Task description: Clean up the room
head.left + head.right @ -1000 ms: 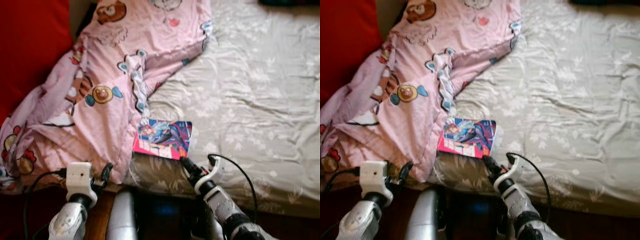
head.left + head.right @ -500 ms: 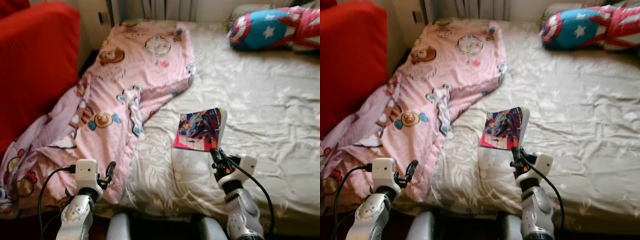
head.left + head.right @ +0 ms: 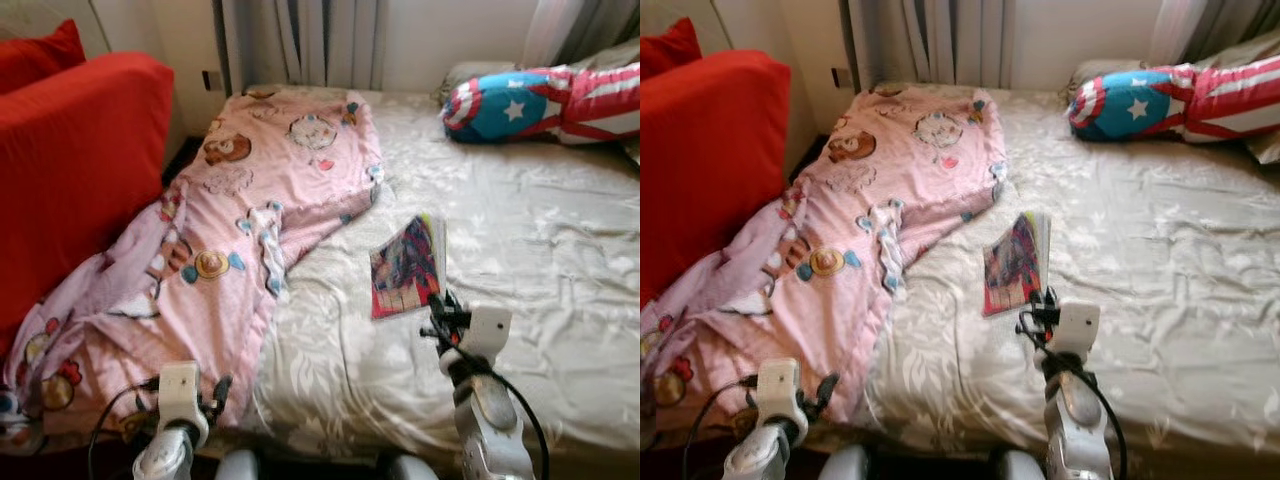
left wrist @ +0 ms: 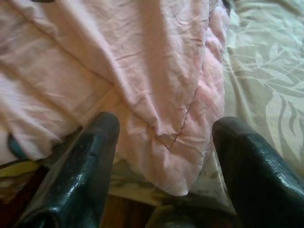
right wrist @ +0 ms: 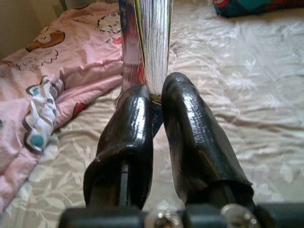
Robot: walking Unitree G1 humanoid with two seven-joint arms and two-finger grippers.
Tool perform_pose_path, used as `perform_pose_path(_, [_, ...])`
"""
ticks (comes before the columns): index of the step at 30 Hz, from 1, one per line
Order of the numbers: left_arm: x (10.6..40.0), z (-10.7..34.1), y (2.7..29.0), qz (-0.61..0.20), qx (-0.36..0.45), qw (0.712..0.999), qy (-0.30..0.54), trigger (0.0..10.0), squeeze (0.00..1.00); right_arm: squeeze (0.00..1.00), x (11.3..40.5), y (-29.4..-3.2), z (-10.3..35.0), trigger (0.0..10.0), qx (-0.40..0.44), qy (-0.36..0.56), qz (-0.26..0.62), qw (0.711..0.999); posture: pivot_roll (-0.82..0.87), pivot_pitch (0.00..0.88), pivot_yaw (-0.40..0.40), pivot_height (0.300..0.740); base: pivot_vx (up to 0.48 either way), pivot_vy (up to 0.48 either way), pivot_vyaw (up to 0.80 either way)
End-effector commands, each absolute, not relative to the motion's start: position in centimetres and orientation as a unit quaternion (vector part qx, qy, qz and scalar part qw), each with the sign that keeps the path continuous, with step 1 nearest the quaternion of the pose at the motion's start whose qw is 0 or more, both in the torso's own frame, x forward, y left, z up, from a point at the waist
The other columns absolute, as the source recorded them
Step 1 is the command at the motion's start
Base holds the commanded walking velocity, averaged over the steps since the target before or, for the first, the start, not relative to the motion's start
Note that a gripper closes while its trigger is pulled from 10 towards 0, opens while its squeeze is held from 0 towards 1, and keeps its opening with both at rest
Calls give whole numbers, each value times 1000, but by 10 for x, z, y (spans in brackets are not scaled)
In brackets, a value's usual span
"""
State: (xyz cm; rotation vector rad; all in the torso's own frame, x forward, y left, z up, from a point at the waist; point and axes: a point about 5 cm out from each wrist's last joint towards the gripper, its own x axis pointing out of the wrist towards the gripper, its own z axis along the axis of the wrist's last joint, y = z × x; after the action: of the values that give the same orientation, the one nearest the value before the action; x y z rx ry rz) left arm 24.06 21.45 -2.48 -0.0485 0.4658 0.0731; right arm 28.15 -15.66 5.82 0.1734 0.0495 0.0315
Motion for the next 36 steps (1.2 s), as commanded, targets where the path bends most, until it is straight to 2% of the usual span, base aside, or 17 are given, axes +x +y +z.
perform_pose_path(1, [235,-31,217,43,-20,968,247,10000,0,0,283,-154,67,10000,85,4,15,996,6,0,-63,726,0,0,0])
perform_pose_path(3, [231,-37,216,47,-22,963,264,10000,0,0,284,-156,65,10000,83,9,11,996,2,0,-65,740,0,0,0])
perform_pose_path(15, [200,-62,223,72,-21,936,344,10000,0,0,284,-159,55,10000,104,32,-6,994,-1,0,-76,740,0,0,0])
perform_pose_path(24, [183,-73,224,74,7,920,385,10000,0,0,283,-157,47,10000,84,52,-15,995,-7,0,-77,740,0,0,0])
perform_pose_path(36, [179,-76,220,63,18,916,396,10000,0,0,282,-159,42,10000,88,59,-21,994,-9,0,-73,740,0,0,-637])
